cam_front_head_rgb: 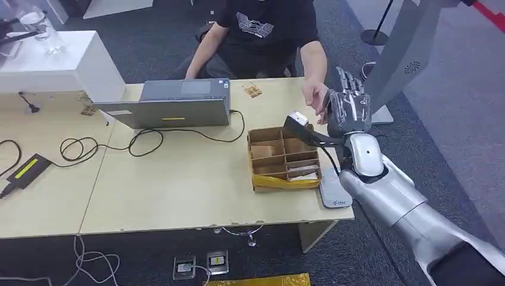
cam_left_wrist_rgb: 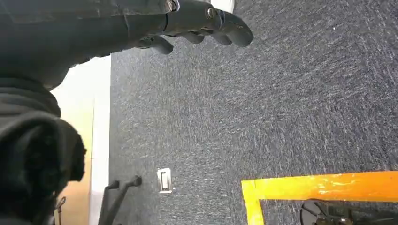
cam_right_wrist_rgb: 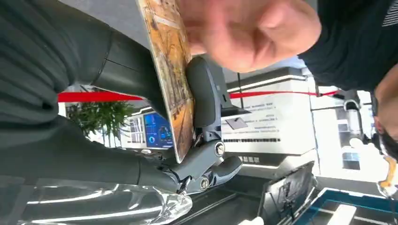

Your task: Pass the card to the sensor for recognition and then transmit it.

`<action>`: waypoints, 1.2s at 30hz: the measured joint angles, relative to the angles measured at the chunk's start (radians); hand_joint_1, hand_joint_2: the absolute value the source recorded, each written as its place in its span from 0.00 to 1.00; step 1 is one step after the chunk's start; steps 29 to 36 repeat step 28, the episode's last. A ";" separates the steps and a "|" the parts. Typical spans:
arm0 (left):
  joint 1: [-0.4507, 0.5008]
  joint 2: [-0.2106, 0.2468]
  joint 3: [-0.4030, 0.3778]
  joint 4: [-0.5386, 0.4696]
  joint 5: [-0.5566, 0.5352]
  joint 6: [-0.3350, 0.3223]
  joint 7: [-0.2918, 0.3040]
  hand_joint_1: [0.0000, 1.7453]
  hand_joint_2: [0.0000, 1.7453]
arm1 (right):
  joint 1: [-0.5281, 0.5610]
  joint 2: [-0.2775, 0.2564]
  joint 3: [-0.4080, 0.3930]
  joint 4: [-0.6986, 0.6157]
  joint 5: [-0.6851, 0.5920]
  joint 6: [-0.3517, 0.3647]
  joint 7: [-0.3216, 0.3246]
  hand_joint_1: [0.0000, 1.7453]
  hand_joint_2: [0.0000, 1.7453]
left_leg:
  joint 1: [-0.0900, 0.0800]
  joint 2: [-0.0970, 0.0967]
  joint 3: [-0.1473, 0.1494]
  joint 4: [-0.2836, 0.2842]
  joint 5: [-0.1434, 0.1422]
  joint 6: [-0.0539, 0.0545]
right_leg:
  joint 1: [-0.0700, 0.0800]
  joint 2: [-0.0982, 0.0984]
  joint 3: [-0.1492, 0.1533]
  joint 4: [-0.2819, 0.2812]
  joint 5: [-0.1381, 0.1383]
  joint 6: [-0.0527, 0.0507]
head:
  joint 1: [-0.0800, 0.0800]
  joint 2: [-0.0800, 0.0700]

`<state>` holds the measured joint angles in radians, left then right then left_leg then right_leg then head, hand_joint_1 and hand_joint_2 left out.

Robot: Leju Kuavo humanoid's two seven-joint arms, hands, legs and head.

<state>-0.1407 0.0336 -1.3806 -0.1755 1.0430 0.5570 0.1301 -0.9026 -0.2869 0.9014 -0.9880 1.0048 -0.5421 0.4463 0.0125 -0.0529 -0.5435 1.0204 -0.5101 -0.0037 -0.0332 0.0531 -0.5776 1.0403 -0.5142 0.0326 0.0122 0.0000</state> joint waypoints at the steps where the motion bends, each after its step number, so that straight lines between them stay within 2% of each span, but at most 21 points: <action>1: 0.000 0.000 -0.003 0.000 0.001 -0.001 0.000 0.00 0.00 | -0.003 0.003 0.000 0.013 0.002 -0.001 -0.001 1.00 1.00 | 0.000 0.000 0.000 0.000 0.000 0.000 | 0.000 0.000 0.000 0.000 0.000 0.000 | 0.000 0.000; 2: 0.000 -0.001 -0.003 0.000 0.002 -0.001 0.000 0.00 0.00 | -0.004 0.008 0.000 0.025 0.002 -0.003 -0.002 0.91 1.00 | 0.000 0.000 0.000 0.000 0.000 0.000 | 0.000 0.000 0.000 0.000 0.000 0.000 | 0.000 0.000; 3: 0.000 -0.001 -0.003 0.000 0.002 -0.001 0.000 0.00 0.00 | -0.004 0.009 0.000 0.034 0.002 -0.005 -0.005 0.50 1.00 | 0.000 0.000 0.000 0.000 0.000 0.000 | 0.000 0.000 0.000 0.000 0.000 0.000 | 0.000 0.000; 4: 0.000 -0.002 -0.003 0.000 0.003 -0.001 0.002 0.00 0.00 | -0.005 0.011 0.000 0.042 0.003 -0.010 -0.009 0.48 1.00 | 0.000 0.000 0.000 0.000 0.000 0.000 | 0.000 0.000 0.000 0.000 0.000 0.000 | 0.000 0.000; 5: 0.000 -0.002 -0.003 0.000 0.003 -0.001 0.004 0.00 0.00 | -0.005 0.014 0.000 0.050 0.003 -0.015 -0.012 0.66 1.00 | 0.000 0.000 0.000 0.000 0.000 0.000 | 0.000 0.000 0.000 0.000 0.000 0.000 | 0.000 0.000; 6: 0.000 -0.002 -0.003 0.000 0.003 0.000 0.007 0.00 0.00 | -0.006 0.017 0.000 0.062 0.003 -0.022 -0.016 0.76 1.00 | 0.000 0.000 0.000 0.000 0.000 0.000 | 0.000 0.000 0.000 0.000 0.000 0.000 | 0.000 0.000; 7: 0.000 -0.002 -0.003 0.000 0.004 0.000 0.009 0.00 0.00 | -0.007 0.021 0.000 0.075 0.003 -0.027 -0.020 0.80 1.00 | 0.000 0.000 0.000 0.000 0.000 0.000 | 0.000 0.000 0.000 0.000 0.000 0.000 | 0.000 0.000; 8: 0.000 -0.002 -0.003 0.000 0.004 0.001 0.010 0.00 0.00 | -0.007 0.024 0.000 0.085 0.002 -0.032 -0.022 0.52 1.00 | 0.000 0.000 0.000 0.000 0.000 0.000 | 0.000 0.000 0.000 0.000 0.000 0.000 | 0.000 0.000; 9: 0.000 -0.003 -0.003 0.000 0.005 0.002 0.011 0.00 0.00 | -0.007 0.025 0.000 0.092 0.000 -0.035 -0.024 0.40 1.00 | 0.000 0.000 0.000 0.000 0.000 0.000 | 0.000 0.000 0.000 0.000 0.000 0.000 | 0.000 0.000; 10: 0.000 -0.003 -0.003 0.000 0.007 0.002 0.013 0.00 0.00 | -0.007 0.028 0.000 0.099 -0.001 -0.038 -0.028 0.09 1.00 | 0.000 0.000 0.000 0.000 0.000 0.000 | 0.000 0.000 0.000 0.000 0.000 0.000 | 0.000 0.000; 11: 0.000 -0.003 -0.003 0.000 0.008 0.003 0.013 0.00 0.00 | -0.007 0.032 0.000 0.113 0.000 -0.041 -0.031 0.00 1.00 | 0.000 0.000 0.000 0.000 0.000 0.000 | 0.000 0.000 0.000 0.000 0.000 0.000 | 0.000 0.000; 20: 0.000 -0.003 -0.003 0.000 0.019 0.005 0.013 0.00 0.00 | -0.009 0.048 -0.002 0.173 0.031 -0.079 -0.014 0.00 1.00 | 0.000 0.000 0.000 0.000 0.000 0.000 | 0.000 0.000 0.000 0.000 0.000 0.000 | 0.000 0.000; 24: 0.000 -0.003 -0.003 0.000 0.027 0.005 0.013 0.00 0.00 | -0.013 0.047 -0.012 0.187 0.008 -0.060 -0.012 0.00 1.00 | 0.000 0.000 0.000 0.000 0.000 0.000 | 0.000 0.000 0.000 0.000 0.000 0.000 | 0.000 0.000; 28: 0.001 -0.003 -0.003 0.000 0.039 0.006 0.013 0.00 0.00 | -0.021 0.029 -0.039 0.199 -0.074 -0.026 -0.008 0.00 1.00 | 0.000 0.000 0.000 0.000 0.000 0.000 | 0.000 0.000 0.000 0.000 0.000 0.000 | 0.000 0.000; 36: 0.001 -0.003 -0.003 0.000 0.039 0.006 0.013 0.00 0.00 | -0.021 0.029 -0.039 0.199 -0.074 -0.026 -0.008 0.00 1.00 | 0.000 0.000 0.000 0.000 0.000 0.000 | 0.000 0.000 0.000 0.000 0.000 0.000 | 0.000 0.000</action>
